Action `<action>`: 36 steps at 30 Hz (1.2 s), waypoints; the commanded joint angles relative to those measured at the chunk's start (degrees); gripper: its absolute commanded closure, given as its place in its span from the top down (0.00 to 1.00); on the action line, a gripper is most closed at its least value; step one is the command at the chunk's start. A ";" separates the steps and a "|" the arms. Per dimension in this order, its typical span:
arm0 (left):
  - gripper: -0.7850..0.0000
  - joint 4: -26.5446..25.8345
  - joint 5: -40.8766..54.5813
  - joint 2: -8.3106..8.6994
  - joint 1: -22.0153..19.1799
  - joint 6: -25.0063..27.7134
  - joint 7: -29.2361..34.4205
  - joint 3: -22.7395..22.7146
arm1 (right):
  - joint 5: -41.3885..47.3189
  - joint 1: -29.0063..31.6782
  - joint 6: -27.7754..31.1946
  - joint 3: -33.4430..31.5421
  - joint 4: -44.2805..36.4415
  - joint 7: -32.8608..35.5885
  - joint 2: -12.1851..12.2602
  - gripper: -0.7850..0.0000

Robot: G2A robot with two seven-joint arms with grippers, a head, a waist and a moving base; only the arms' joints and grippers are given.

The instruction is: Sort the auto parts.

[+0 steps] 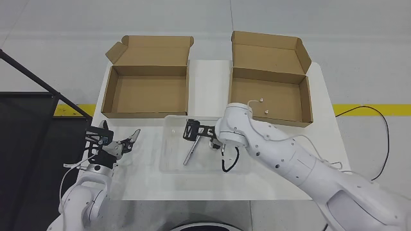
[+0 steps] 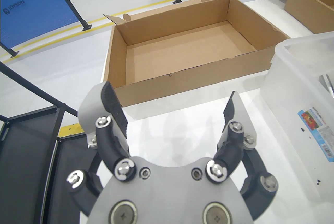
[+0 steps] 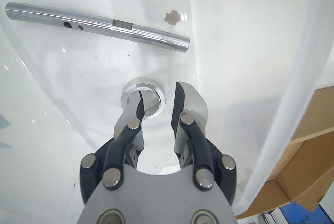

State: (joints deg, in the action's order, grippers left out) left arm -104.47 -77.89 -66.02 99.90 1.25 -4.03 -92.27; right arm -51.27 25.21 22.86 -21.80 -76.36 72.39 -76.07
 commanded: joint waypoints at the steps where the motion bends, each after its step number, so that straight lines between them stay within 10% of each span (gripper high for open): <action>1: 1.00 0.00 0.00 0.00 0.00 0.00 0.00 0.00 | 0.08 0.12 0.25 -0.08 0.89 -0.12 -0.24 0.35; 9: 1.00 0.00 0.00 0.00 0.00 0.00 0.00 0.00 | 0.06 0.41 1.13 -0.55 3.10 -0.82 -1.04 0.26; 13: 1.00 0.00 0.00 0.00 0.00 0.00 0.00 0.00 | 0.03 0.43 1.57 -0.87 3.84 -0.86 -1.36 0.00; 36: 1.00 0.00 0.00 0.00 0.00 0.00 0.00 0.00 | -3.99 -0.60 7.02 -13.03 -9.69 -18.51 0.63 0.00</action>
State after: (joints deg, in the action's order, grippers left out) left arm -104.47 -77.89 -66.02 99.90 1.25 -4.03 -92.27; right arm -54.72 25.04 30.65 -34.65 -86.09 55.03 -75.24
